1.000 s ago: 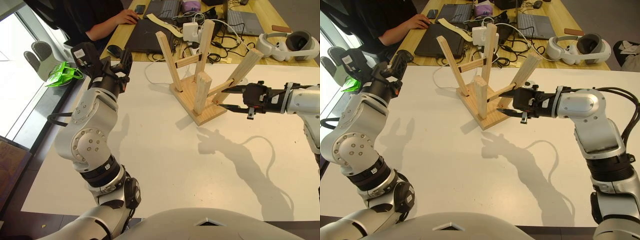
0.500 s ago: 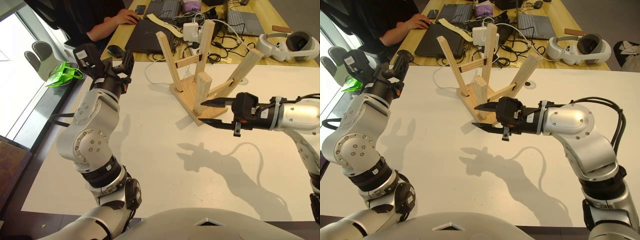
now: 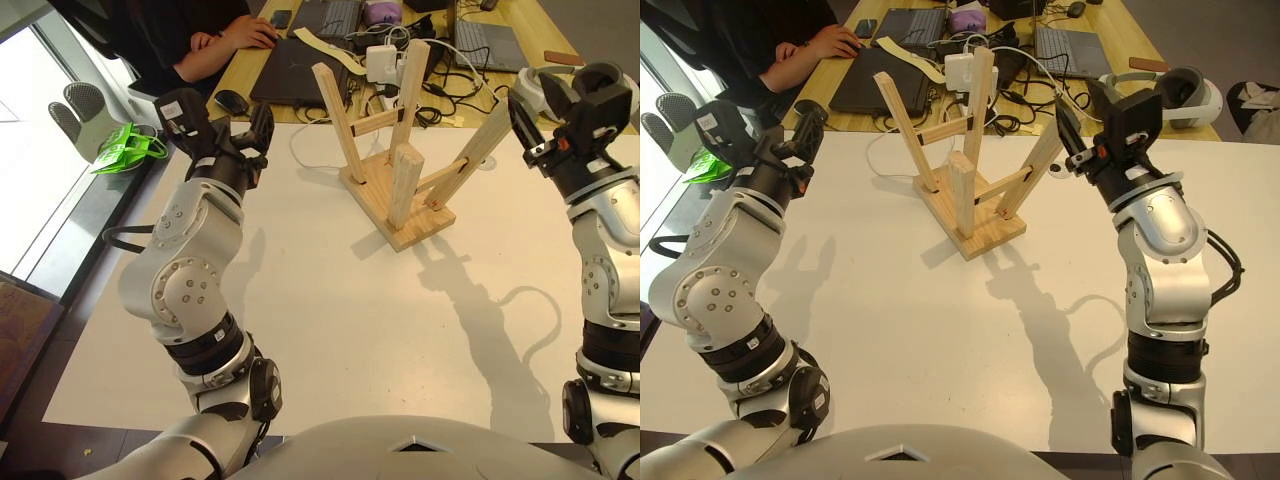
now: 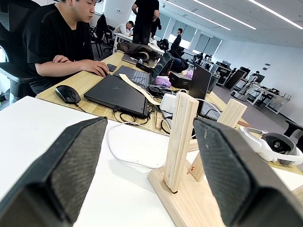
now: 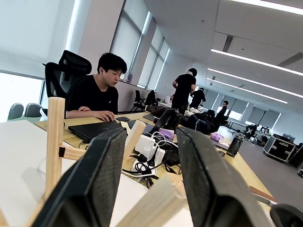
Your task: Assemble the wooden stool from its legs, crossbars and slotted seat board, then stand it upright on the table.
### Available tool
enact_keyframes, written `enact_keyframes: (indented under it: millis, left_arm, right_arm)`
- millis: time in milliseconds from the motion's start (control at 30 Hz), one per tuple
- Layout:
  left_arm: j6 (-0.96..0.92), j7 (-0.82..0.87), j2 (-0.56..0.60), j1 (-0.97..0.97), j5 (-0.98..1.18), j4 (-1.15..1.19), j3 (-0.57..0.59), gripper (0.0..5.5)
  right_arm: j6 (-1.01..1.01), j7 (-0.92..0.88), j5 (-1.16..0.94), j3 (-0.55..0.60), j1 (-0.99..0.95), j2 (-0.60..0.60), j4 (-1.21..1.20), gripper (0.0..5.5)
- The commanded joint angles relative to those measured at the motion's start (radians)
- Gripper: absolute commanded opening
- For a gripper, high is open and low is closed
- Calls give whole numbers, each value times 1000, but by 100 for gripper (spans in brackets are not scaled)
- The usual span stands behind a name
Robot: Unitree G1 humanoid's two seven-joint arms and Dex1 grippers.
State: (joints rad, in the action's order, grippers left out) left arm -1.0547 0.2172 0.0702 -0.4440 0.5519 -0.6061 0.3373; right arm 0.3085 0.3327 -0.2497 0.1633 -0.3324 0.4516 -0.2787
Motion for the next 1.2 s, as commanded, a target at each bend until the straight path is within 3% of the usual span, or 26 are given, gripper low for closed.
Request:
enact_keyframes:
  millis: [33,233,500,733,1033,1200]
  left_arm:
    - [-1,-2,5,-15,-10,16,-16,339]
    - [6,-18,10,-45,-21,51,-45,339]
    - [3,-17,1,-42,-31,45,-68,339]
    - [-4,-22,1,-45,-37,45,-72,339]
    - [-2,-29,3,-52,-41,54,-81,339]
    - [-4,-35,9,-53,-41,55,-83,339]
  right_arm:
    - [23,-42,-32,55,-88,-38,173,193]
    - [-80,38,-2,-23,-189,-62,329,193]
    - [-153,-36,137,-40,-326,-21,653,193]
    - [-34,-37,134,-3,-392,10,937,193]
    - [73,52,35,43,-360,5,862,193]
    - [159,154,-53,52,-281,13,645,193]
